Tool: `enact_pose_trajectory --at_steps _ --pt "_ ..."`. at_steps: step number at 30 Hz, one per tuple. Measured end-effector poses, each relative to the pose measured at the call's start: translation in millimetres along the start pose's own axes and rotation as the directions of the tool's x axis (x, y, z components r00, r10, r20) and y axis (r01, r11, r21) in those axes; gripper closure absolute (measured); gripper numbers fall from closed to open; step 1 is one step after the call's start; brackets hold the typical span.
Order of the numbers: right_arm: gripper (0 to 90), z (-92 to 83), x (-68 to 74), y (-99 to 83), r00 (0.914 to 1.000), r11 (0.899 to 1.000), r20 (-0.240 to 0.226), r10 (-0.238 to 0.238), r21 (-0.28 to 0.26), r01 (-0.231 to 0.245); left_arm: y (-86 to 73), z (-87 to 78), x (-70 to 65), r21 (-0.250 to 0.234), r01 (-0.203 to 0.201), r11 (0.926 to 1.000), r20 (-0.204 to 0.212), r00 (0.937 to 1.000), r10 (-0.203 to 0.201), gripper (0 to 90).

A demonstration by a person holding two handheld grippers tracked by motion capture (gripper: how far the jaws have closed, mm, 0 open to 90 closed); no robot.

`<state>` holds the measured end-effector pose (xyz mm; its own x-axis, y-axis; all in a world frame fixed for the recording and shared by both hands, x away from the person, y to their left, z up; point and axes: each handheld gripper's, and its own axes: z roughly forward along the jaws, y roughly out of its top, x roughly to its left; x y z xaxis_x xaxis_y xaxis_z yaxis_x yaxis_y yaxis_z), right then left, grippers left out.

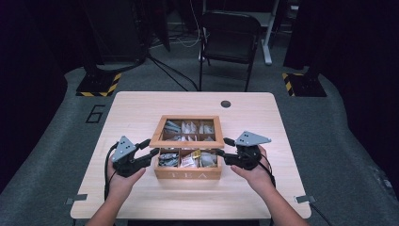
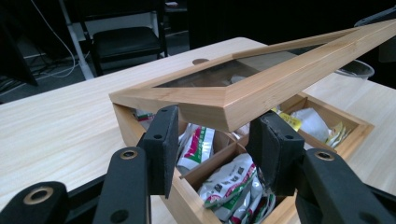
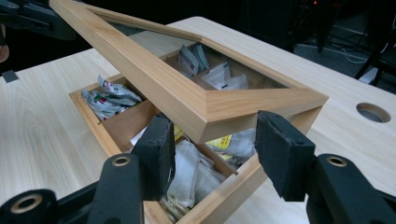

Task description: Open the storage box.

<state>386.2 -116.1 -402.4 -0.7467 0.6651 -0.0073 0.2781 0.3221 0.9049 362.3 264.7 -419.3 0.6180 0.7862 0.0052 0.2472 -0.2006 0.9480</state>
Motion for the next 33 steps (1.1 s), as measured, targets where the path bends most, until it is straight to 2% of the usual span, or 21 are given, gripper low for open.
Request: enact_pose_trajectory --at_steps 9,12,19,23,27,28,29,33 --pt "46.6 -0.3 -6.0 12.3 0.9996 1.0 0.028 0.005 -0.029 -0.004 12.9 1.6 3.3 -0.025 -0.019 0.9995 -0.017 0.9997 0.018 53.4" --pt "46.7 -0.4 -8.0 16.0 0.9995 1.0 0.031 -0.011 -0.028 0.012 17.0 2.1 5.7 -0.029 -0.022 0.9993 -0.016 0.9996 0.022 53.4" --pt "46.5 4.1 -10.2 24.8 0.9994 0.999 0.027 -0.021 -0.032 0.022 21.8 4.3 8.1 -0.048 -0.019 0.9986 -0.02 0.9996 0.018 53.4" --pt "47.7 5.3 -13.4 27.3 0.9995 0.999 0.028 -0.012 -0.044 0.013 23.9 4.7 9.4 -0.06 -0.015 0.9981 -0.022 0.9997 0.014 53.4" --pt "52.0 4.4 -17.4 32.2 0.9994 0.999 0.034 -0.008 -0.049 0.009 27.4 5.6 12.5 -0.08 0.011 0.9967 -0.02 0.9997 -0.013 53.4" --pt "52.0 4.4 -17.4 32.2 0.9994 0.999 0.034 -0.008 -0.049 0.009 28.5 6.9 13.6 -0.09 0.011 0.9959 -0.02 0.9997 -0.013 53.4" --pt "52.1 4.3 -20.2 35.2 0.9997 0.999 0.023 0.012 -0.047 -0.011 29.5 7.2 13.9 -0.089 0.012 0.996 -0.02 0.9997 -0.014 53.4" --pt "52.3 4.6 -22.8 38.2 0.9998 0.999 0.018 0.011 -0.049 -0.01 32.6 10.6 16.3 -0.091 0.008 0.9958 -0.028 0.9996 -0.011 53.5"
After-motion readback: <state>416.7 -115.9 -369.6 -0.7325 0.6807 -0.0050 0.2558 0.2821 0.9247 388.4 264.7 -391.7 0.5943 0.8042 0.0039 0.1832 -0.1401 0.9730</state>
